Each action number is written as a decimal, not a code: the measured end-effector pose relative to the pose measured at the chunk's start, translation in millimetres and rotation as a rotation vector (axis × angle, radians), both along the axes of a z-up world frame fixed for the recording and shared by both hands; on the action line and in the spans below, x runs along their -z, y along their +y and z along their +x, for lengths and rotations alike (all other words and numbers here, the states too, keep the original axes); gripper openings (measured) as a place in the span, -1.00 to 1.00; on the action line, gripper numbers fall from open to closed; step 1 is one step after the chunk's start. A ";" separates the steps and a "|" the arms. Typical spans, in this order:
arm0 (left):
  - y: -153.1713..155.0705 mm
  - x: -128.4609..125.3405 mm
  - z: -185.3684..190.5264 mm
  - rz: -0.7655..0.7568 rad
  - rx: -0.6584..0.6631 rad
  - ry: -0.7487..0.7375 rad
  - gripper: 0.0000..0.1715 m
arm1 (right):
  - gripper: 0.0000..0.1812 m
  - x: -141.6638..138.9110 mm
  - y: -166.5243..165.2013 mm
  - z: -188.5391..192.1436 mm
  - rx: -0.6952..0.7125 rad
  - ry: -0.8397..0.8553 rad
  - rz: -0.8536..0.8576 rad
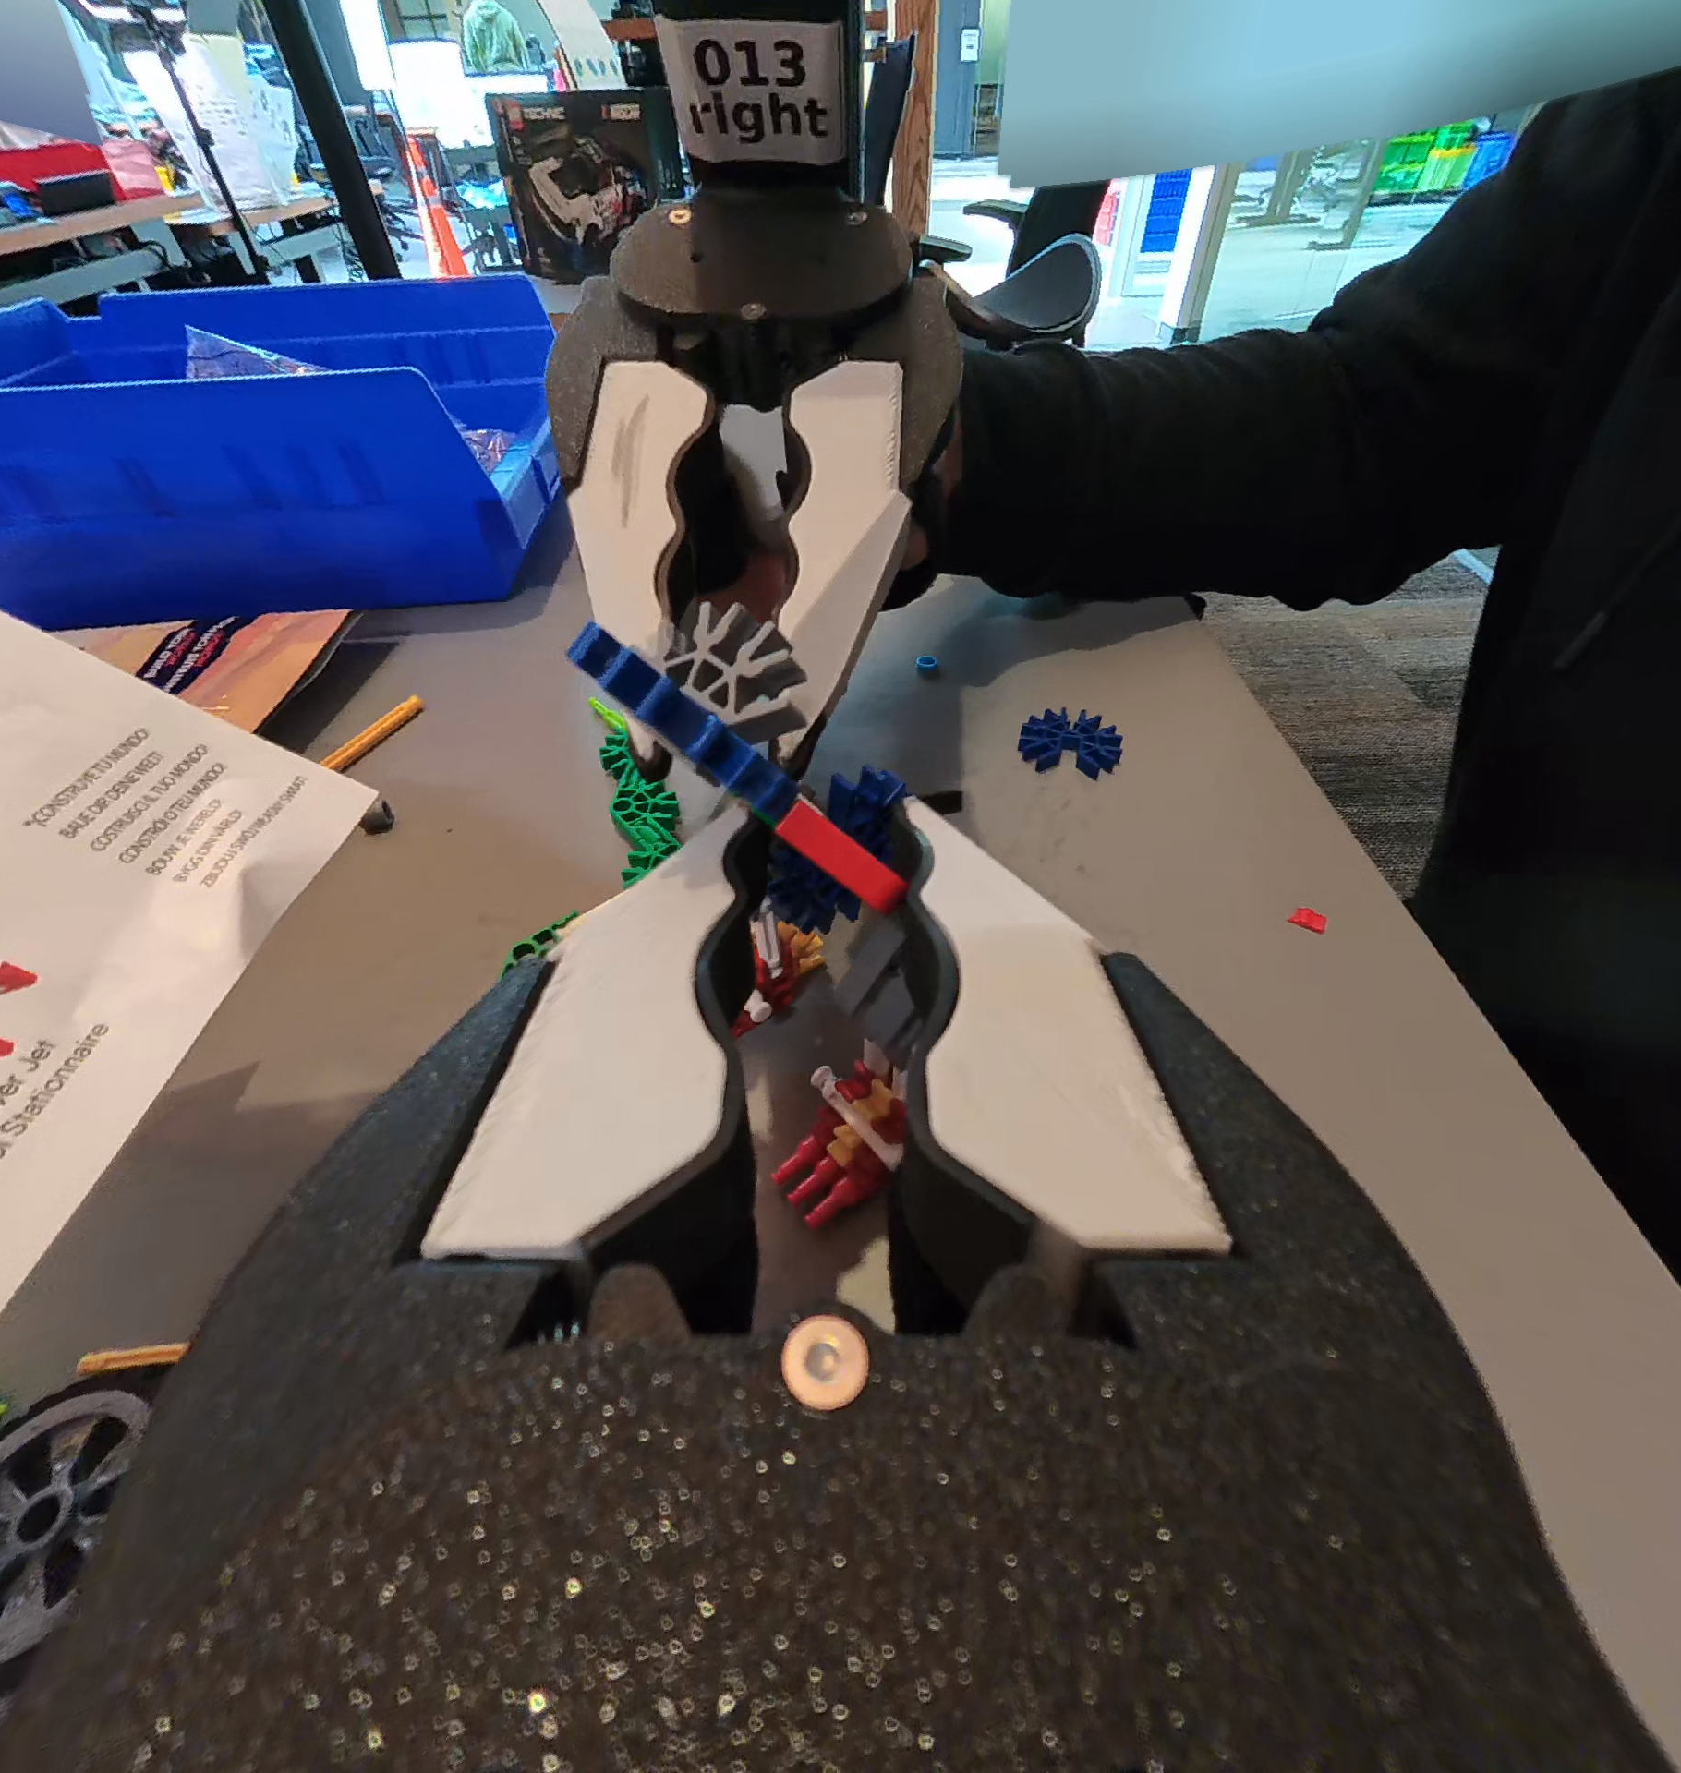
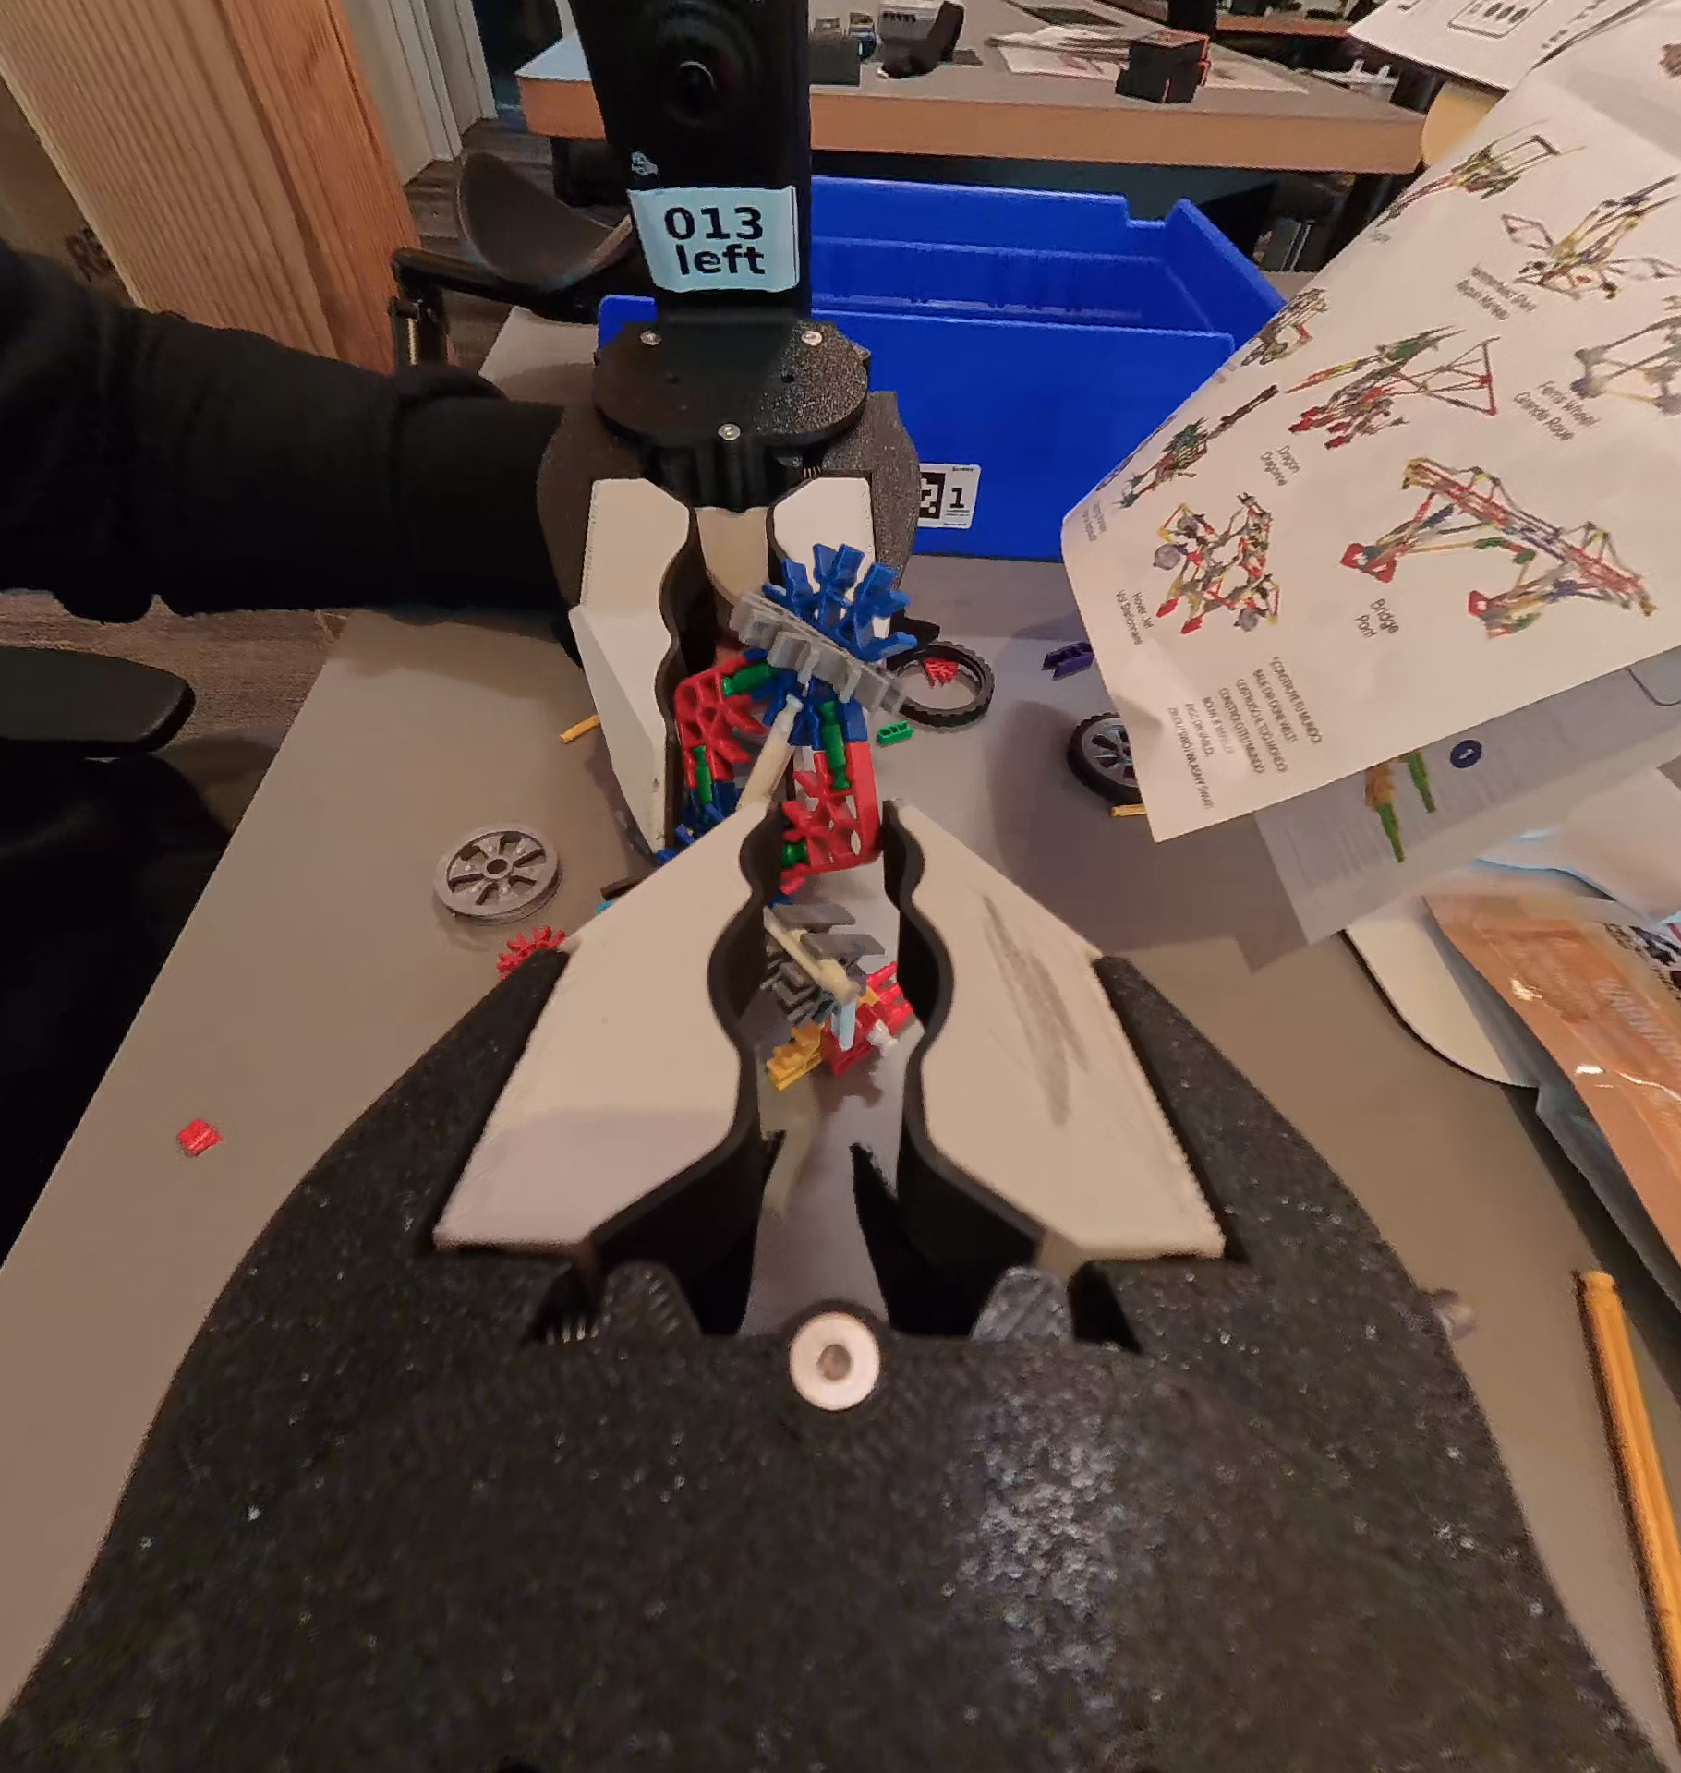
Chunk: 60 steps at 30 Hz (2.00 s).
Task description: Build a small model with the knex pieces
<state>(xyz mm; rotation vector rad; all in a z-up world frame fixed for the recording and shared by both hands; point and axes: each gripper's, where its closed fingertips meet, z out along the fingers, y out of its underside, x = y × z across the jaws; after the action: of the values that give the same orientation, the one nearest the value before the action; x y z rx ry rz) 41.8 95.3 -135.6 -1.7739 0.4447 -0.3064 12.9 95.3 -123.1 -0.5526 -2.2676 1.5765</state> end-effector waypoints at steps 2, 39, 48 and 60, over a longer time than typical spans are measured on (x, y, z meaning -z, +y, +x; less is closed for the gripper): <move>0.7 -0.1 -0.8 -0.002 -0.006 -0.006 -0.74 | -0.79 -0.9 0.5 -0.6 0.004 0.019 0.008; -15.3 -0.7 -38.5 -0.128 -0.133 -0.115 -0.95 | -0.71 16.5 100.1 -25.4 0.236 -0.136 0.126; -14.5 -0.9 -47.3 -0.147 -0.172 -0.199 -0.91 | -0.69 74.9 93.0 -6.5 0.130 -0.246 0.375; -13.7 -1.9 -55.2 -0.135 -0.211 -0.199 -0.79 | -0.70 87.3 90.7 0.5 0.098 -0.269 0.443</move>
<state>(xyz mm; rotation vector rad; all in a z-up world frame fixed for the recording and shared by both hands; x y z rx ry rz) -13.4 81.6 -133.7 -1.8811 0.0950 -0.3662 13.4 186.0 -210.4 -0.7697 -2.6301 0.9516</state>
